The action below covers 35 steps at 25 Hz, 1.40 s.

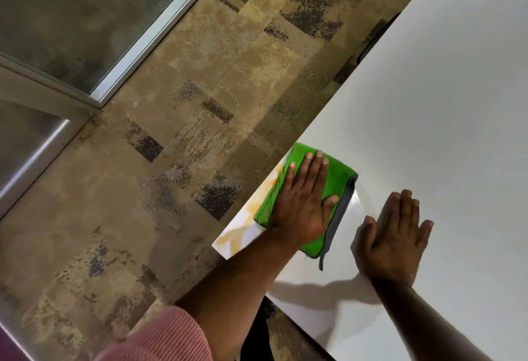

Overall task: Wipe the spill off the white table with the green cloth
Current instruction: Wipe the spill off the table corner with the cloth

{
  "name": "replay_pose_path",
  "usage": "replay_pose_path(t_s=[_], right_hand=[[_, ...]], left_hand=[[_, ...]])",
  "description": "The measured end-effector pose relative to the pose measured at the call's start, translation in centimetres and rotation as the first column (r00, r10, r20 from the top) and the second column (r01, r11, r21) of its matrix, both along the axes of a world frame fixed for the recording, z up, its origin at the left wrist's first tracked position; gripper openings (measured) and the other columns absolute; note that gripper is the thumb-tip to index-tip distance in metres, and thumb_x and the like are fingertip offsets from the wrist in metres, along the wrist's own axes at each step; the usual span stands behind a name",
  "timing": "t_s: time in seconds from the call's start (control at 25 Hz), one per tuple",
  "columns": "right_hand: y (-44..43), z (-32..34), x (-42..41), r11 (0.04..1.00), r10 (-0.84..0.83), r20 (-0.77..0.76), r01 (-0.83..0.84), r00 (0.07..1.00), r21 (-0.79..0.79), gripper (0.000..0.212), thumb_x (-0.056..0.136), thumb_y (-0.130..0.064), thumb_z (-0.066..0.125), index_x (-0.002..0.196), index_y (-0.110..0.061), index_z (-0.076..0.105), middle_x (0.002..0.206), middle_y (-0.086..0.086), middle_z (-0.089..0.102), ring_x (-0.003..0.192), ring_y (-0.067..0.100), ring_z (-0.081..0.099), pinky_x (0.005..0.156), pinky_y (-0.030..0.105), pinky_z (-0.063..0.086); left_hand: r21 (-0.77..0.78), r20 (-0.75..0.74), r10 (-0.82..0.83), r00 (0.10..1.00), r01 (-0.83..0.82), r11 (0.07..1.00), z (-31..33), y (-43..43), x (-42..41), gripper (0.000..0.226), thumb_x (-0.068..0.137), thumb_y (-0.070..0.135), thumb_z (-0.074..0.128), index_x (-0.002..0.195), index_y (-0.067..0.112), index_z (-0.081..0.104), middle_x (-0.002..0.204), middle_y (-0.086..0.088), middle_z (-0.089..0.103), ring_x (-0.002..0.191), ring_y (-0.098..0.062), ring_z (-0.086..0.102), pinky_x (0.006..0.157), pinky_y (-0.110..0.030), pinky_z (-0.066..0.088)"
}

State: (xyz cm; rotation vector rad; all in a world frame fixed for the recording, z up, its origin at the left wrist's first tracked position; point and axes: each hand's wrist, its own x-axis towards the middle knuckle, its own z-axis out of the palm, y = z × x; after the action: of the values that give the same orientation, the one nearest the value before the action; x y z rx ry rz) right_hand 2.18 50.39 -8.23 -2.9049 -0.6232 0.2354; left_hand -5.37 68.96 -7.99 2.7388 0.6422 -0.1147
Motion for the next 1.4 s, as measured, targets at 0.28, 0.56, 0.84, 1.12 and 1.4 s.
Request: replay_pose_path(t_s=[0.28, 0.56, 0.84, 1.12, 1.4], right_hand=[[0.1, 0.0, 0.1, 1.0, -0.01, -0.003, 0.01, 1.0, 0.006, 0.074, 0.097, -0.041, 0.031, 0.162, -0.006, 0.022, 0.172, 0.014, 0.017, 0.159, 0.032, 0.013, 0.126, 0.06, 0.007], [0.2, 0.0, -0.2, 0.999, -0.025, -0.006, 0.025, 1.0, 0.04, 0.074, 0.097, -0.04, 0.032, 0.162, -0.006, 0.022, 0.173, 0.012, 0.017, 0.16, 0.029, 0.011, 0.127, 0.057, 0.003], [0.2, 0.1, -0.2, 0.999, -0.019, 0.001, 0.019, 1.0, 0.028, 0.074, 0.097, -0.04, 0.031, 0.162, -0.006, 0.023, 0.172, 0.011, 0.018, 0.16, 0.028, 0.012, 0.127, 0.059, 0.006], [0.2, 0.0, -0.1, 1.0, -0.022, -0.019, 0.022, 1.0, -0.014, 0.074, 0.097, -0.04, 0.03, 0.163, -0.007, 0.019, 0.174, 0.009, 0.013, 0.16, 0.026, 0.008, 0.127, 0.057, 0.004], [0.2, -0.1, -0.3, 1.0, -0.025, -0.014, 0.025, 1.0, -0.008, 0.075, 0.097, -0.04, 0.03, 0.163, -0.007, 0.019, 0.174, 0.009, 0.013, 0.16, 0.025, 0.008, 0.128, 0.055, 0.002]], left_hand=[[0.006, -0.04, 0.0, 0.999, 0.0, 1.0, -0.1, -0.7, -0.9, 0.091, 0.098, 0.065, 0.038, 0.163, 0.007, 0.012, 0.173, -0.011, 0.007, 0.16, -0.027, 0.001, 0.129, -0.053, 0.006], [0.03, -0.05, -0.007, 0.999, 0.008, 1.0, -0.2, 1.1, 0.4, 0.084, 0.094, 0.044, 0.043, 0.163, 0.01, 0.011, 0.173, -0.007, 0.009, 0.16, -0.026, 0.005, 0.128, -0.052, 0.009], [-0.002, -0.019, 0.052, 0.998, -0.052, 0.999, -0.2, -0.6, -3.8, 0.079, 0.094, 0.04, 0.042, 0.163, 0.012, 0.015, 0.173, -0.004, 0.011, 0.16, -0.023, 0.007, 0.129, -0.05, 0.012], [0.016, -0.005, 0.037, 0.999, -0.037, 0.999, -0.3, 1.3, -2.2, 0.08, 0.094, 0.039, 0.045, 0.163, 0.012, 0.016, 0.173, -0.005, 0.013, 0.16, -0.023, 0.009, 0.129, -0.051, 0.013], [0.018, -0.012, 0.109, 0.994, -0.109, 0.994, -0.4, 2.2, -2.8, 0.077, 0.096, 0.038, 0.038, 0.164, 0.012, 0.012, 0.173, -0.005, 0.009, 0.16, -0.023, 0.007, 0.129, -0.049, 0.012]])
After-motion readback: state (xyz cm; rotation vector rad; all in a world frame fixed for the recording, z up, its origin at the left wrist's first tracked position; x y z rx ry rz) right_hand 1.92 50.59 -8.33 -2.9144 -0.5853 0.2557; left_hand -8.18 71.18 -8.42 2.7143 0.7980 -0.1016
